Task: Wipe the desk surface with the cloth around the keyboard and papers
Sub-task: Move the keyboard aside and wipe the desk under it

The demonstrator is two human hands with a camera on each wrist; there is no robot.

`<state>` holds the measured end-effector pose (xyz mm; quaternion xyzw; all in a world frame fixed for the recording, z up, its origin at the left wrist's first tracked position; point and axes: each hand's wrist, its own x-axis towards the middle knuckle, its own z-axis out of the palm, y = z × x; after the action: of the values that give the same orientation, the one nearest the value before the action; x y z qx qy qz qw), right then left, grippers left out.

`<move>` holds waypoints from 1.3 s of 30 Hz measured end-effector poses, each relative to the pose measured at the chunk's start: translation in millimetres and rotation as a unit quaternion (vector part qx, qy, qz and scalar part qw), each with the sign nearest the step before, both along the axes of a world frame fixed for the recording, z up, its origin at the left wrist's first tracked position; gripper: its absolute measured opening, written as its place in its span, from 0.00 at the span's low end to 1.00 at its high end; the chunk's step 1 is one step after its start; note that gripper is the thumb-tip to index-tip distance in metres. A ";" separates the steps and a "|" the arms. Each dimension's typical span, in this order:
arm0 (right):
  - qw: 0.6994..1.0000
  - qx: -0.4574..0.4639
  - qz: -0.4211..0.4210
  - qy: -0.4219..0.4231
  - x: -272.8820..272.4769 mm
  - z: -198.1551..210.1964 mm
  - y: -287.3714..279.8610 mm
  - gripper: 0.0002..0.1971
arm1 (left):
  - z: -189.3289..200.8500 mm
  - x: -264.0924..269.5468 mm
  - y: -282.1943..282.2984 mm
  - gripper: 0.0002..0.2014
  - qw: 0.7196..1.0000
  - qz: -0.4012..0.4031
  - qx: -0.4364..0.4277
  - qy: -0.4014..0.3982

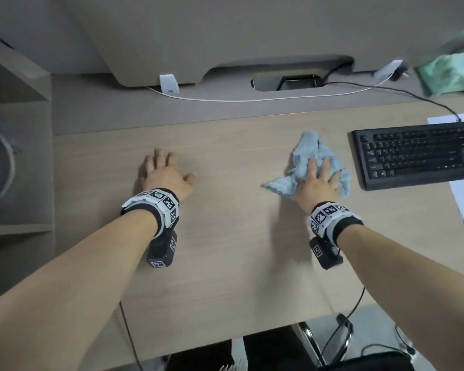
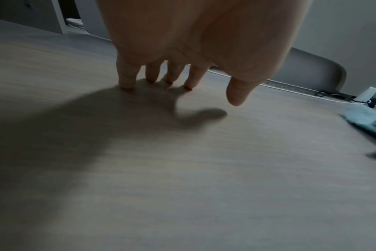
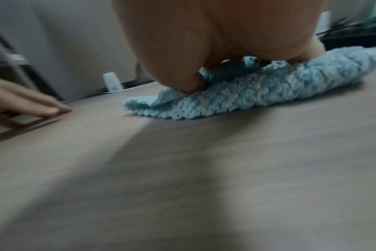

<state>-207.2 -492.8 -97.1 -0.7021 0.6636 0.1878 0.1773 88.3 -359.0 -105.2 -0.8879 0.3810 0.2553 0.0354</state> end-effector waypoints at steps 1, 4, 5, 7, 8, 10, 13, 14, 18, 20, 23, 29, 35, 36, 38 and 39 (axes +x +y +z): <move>0.999 -0.004 -0.032 0.014 4.9 -1.4 -0.6 0.36 | -1.1 -0.2 0.9 0.41 1.000 -0.003 0.001 -0.008; 0.999 0.006 -0.027 0.021 52.4 -3.3 22.7 0.38 | -1.7 -4.2 0.8 0.42 1.000 -0.008 0.002 -0.016; 1.000 0.016 0.021 0.009 67.5 -5.4 36.4 0.39 | -1.0 -4.9 0.2 0.42 1.000 -0.008 0.002 -0.018; 0.992 0.033 0.123 -0.014 80.6 -6.0 61.6 0.39 | 0.6 -4.2 -0.8 0.42 1.000 -0.011 0.005 -0.020; 0.986 0.044 0.156 -0.024 77.8 -5.0 68.6 0.39 | 1.6 -3.3 -0.3 0.42 1.000 -0.012 0.009 -0.017; 0.979 0.046 0.196 -0.038 60.9 -3.7 65.6 0.38 | 4.0 -2.8 0.2 0.41 1.000 -0.011 0.010 -0.011; 0.986 0.030 0.163 -0.033 30.9 -3.7 38.4 0.37 | 8.4 -4.0 1.5 0.39 1.000 -0.011 0.008 -0.010; 0.990 0.024 0.136 -0.023 23.0 -4.2 27.1 0.37 | 9.1 -3.7 1.7 0.38 1.000 -0.011 0.008 -0.010; 0.999 0.010 0.031 0.015 25.4 -10.2 -7.3 0.38 | 11.3 0.1 0.5 0.37 1.000 -0.007 0.009 0.007; 0.999 0.010 -0.013 0.036 47.7 -9.2 -23.6 0.39 | 11.5 2.7 -0.4 0.37 1.000 -0.002 0.007 0.017; 0.999 0.007 0.019 0.036 88.9 -3.1 -49.0 0.40 | 10.5 6.1 -3.6 0.38 1.000 -0.001 0.001 0.017; 0.952 0.035 0.297 -0.070 146.4 11.2 -37.2 0.39 | 10.3 9.7 -3.1 0.36 1.000 0.015 -0.016 0.013; 0.962 -0.031 0.271 -0.011 89.5 16.2 -81.1 0.37 | 18.4 11.7 -5.3 0.33 0.998 0.039 -0.030 0.031; 0.964 -0.027 0.266 -0.004 84.5 19.3 -85.1 0.36 | 19.3 11.8 -4.7 0.33 0.998 0.042 -0.034 0.034; 0.966 -0.006 0.260 -0.008 87.4 23.9 -85.3 0.33 | 20.2 11.9 -4.2 0.33 0.998 0.042 -0.035 0.037; 0.967 0.007 0.254 -0.021 95.0 26.3 -83.9 0.30 | 21.2 12.4 -4.0 0.33 0.998 0.043 -0.032 0.043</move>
<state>-112.2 -576.7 -70.7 -0.8502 0.4581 0.2166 0.1427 100.7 -363.0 -83.9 -0.8924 0.3515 0.2822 -0.0205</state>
